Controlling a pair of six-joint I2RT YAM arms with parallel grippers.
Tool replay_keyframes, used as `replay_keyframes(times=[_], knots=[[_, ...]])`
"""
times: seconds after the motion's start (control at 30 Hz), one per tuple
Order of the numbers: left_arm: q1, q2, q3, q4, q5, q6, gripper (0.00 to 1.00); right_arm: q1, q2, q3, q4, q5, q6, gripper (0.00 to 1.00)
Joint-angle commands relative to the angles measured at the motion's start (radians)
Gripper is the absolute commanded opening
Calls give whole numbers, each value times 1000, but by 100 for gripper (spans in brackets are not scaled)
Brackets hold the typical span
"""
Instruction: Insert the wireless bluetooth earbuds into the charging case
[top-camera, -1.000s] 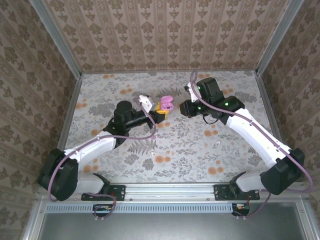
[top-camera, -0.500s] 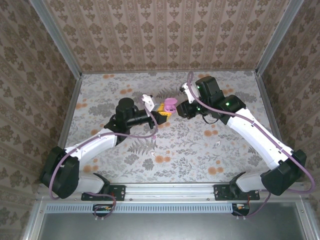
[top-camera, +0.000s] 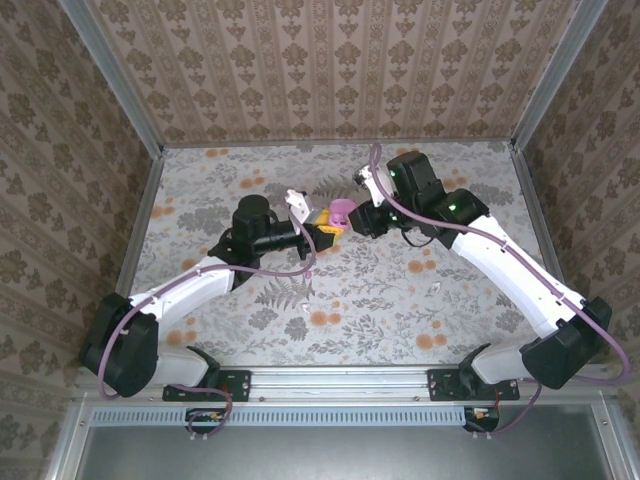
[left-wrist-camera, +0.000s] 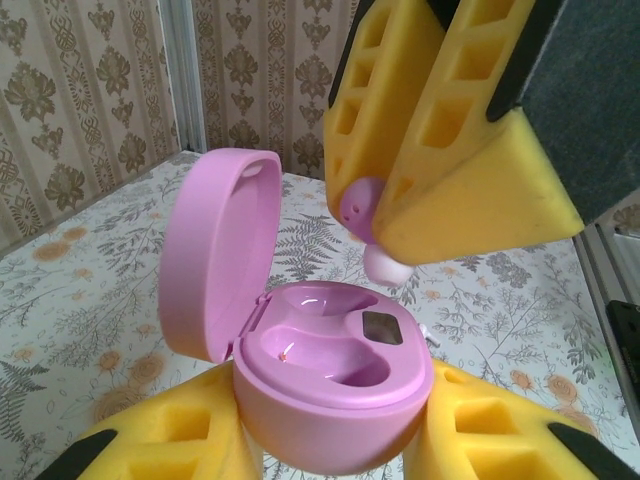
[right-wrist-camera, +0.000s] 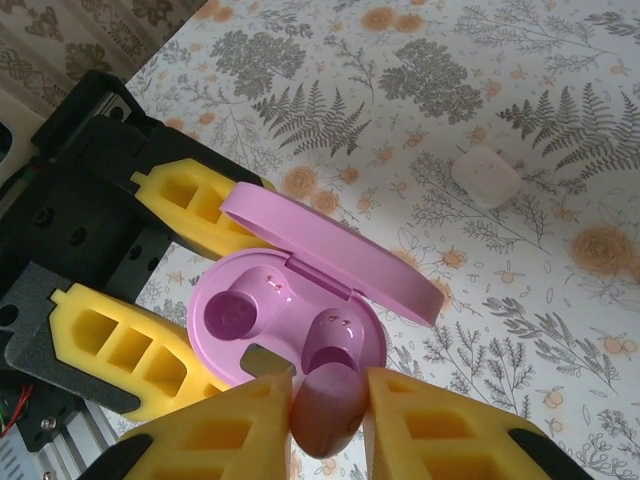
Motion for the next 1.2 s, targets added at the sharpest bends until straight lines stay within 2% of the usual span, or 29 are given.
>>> replay_keyframes(times=[0.0,0.5,0.57,0.77,1.17], knots=[[-4,-10,33,8,28,22,33,13,29,35,-15,33,-32,25],[-4,-14,28,29,32,6,34,28,66,36,-45,108,-84,25],[-4,-13,29,29,32,5,34,28,67,39,-51,100,-94,25],[-4,-10,31,36,26,1,34,29,59,36,-40,-17,-100,34],[-5,-12,30,48,17,-3,34,28,52,34,-33,-53,-88,39]])
